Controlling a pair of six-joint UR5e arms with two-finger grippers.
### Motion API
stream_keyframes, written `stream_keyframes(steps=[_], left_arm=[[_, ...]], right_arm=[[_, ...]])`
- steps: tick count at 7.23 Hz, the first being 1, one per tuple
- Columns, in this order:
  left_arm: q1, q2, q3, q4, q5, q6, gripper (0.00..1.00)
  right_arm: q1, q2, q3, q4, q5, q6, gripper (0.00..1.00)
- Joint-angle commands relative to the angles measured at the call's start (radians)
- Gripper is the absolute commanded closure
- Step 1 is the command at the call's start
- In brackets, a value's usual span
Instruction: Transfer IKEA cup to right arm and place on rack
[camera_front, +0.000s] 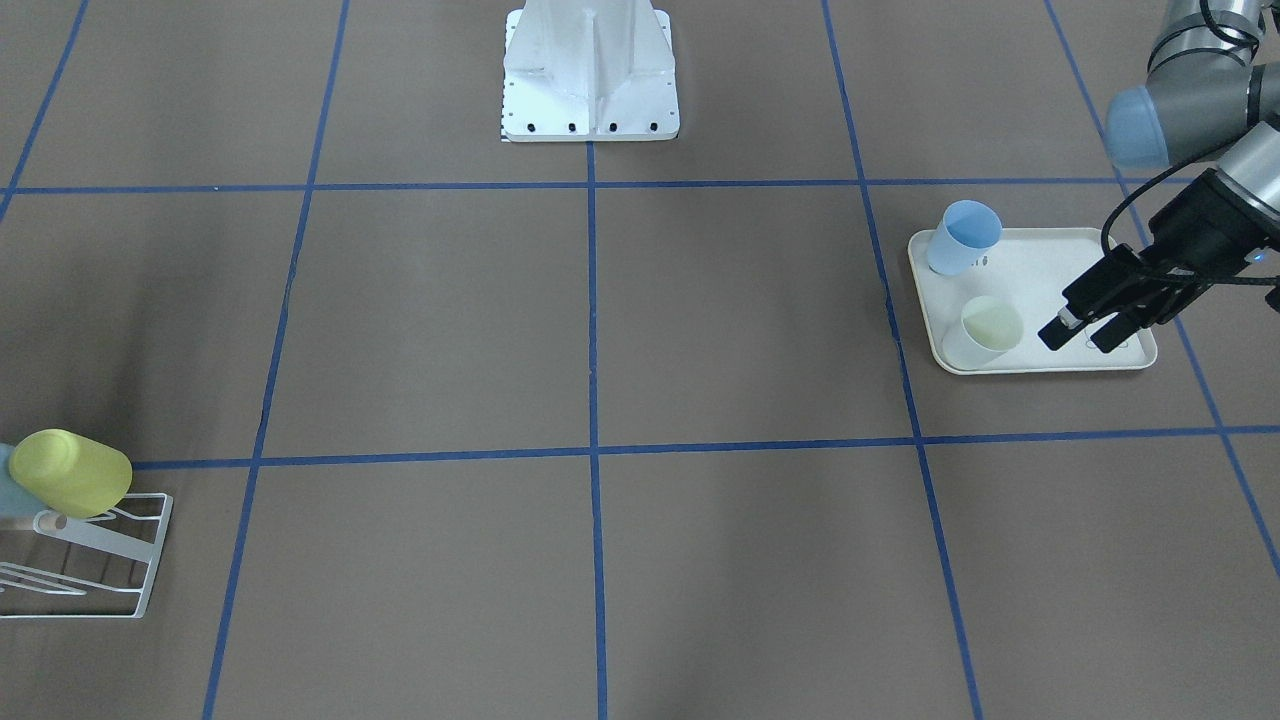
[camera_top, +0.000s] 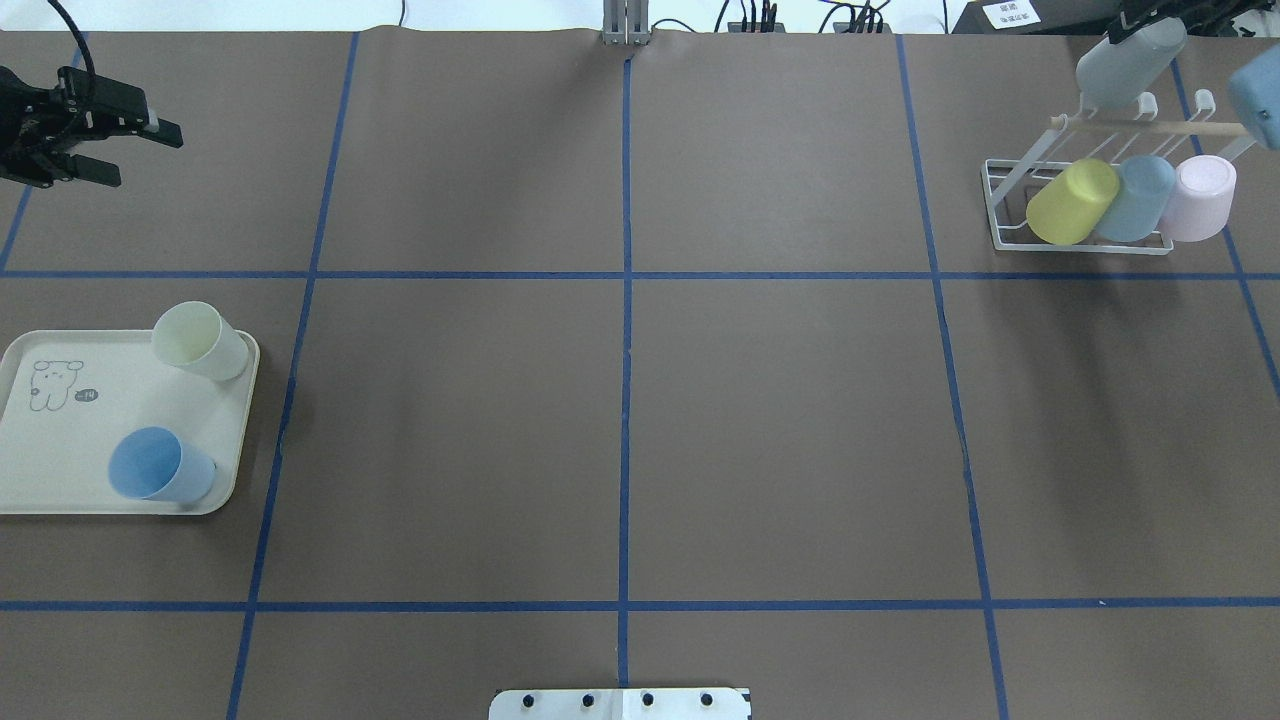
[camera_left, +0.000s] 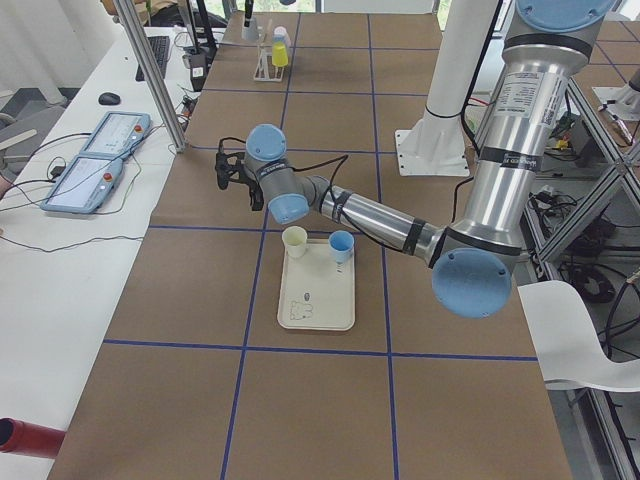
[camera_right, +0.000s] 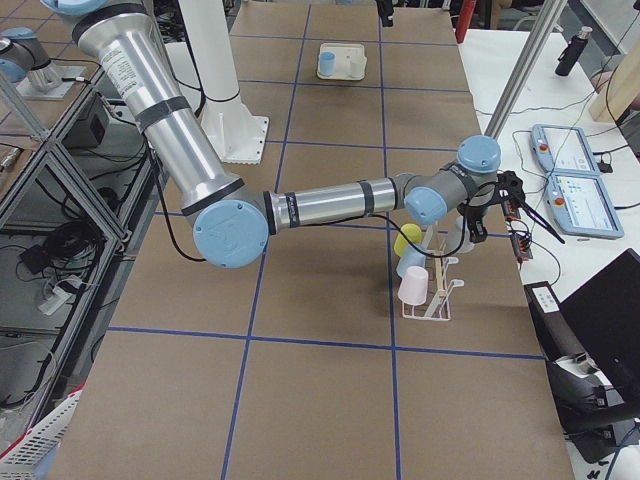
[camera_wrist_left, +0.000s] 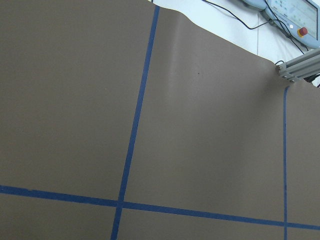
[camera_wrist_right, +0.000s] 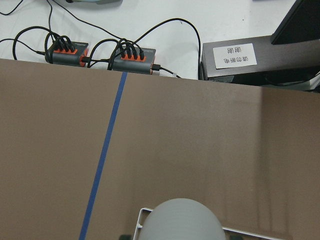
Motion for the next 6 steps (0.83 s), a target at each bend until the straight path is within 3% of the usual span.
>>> stream_keyframes(steps=[1, 6], left_arm=[[0.0, 0.003, -0.003, 0.0, 0.0, 0.0, 0.0], [0.002, 0.038, -0.037, 0.0, 0.002, -0.002, 0.0]], right_arm=[[-0.014, -0.007, 0.0, 0.002, 0.0, 0.003, 0.77], [-0.051, -0.021, 0.001, 0.004, -0.003, 0.005, 0.73]])
